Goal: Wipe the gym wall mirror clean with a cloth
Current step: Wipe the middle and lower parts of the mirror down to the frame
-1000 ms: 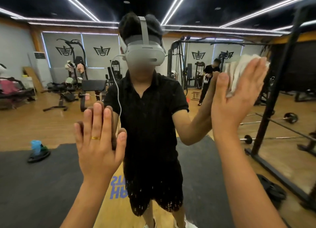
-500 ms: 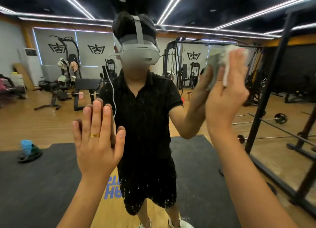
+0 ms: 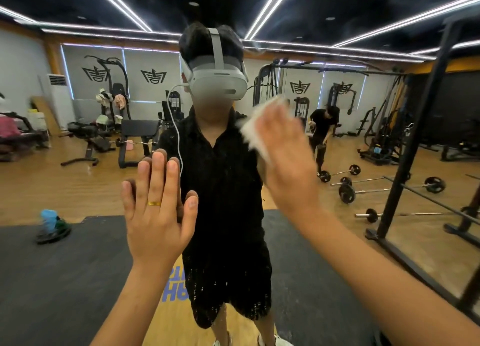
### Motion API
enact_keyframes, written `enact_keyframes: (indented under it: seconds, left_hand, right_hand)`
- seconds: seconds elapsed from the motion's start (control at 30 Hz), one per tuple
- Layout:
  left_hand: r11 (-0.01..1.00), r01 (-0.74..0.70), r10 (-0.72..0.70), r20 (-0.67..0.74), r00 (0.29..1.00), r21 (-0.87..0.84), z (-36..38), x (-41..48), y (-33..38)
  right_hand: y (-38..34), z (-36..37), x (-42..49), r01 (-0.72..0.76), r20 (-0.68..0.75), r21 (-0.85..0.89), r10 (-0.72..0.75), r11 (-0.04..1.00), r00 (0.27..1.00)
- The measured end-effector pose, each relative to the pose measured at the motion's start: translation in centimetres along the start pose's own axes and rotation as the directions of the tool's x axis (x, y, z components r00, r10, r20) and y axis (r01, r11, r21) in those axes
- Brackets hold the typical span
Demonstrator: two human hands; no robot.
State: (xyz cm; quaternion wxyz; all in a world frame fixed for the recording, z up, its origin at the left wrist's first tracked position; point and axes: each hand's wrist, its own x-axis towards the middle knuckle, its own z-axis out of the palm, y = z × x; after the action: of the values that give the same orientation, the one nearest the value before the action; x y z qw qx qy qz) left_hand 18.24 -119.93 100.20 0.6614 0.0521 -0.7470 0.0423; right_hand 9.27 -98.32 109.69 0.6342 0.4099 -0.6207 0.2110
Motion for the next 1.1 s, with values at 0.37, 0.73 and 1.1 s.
enact_keyframes:
  seconds: [0.37,0.73,1.1]
  left_hand:
    - [1.000,0.017,-0.017,0.007,1.000,-0.013,-0.1,0.0,-0.1]
    - [1.000,0.009,-0.009,0.019,1.000,0.004,0.0,-0.1,-0.2]
    - [1.000,0.006,-0.006,0.009,1.000,0.010,0.0,-0.1,0.0]
  right_hand:
    - [0.9,-0.3,6.7,-0.149,-0.082,0.023,0.151,0.989,0.985]
    - [3.9,-1.8,11.0,-0.125,-0.069,-0.059,0.121,0.990,0.990]
    - [2.8,-1.2,9.7,0.228,0.114,-0.147,-0.213,0.963,0.971]
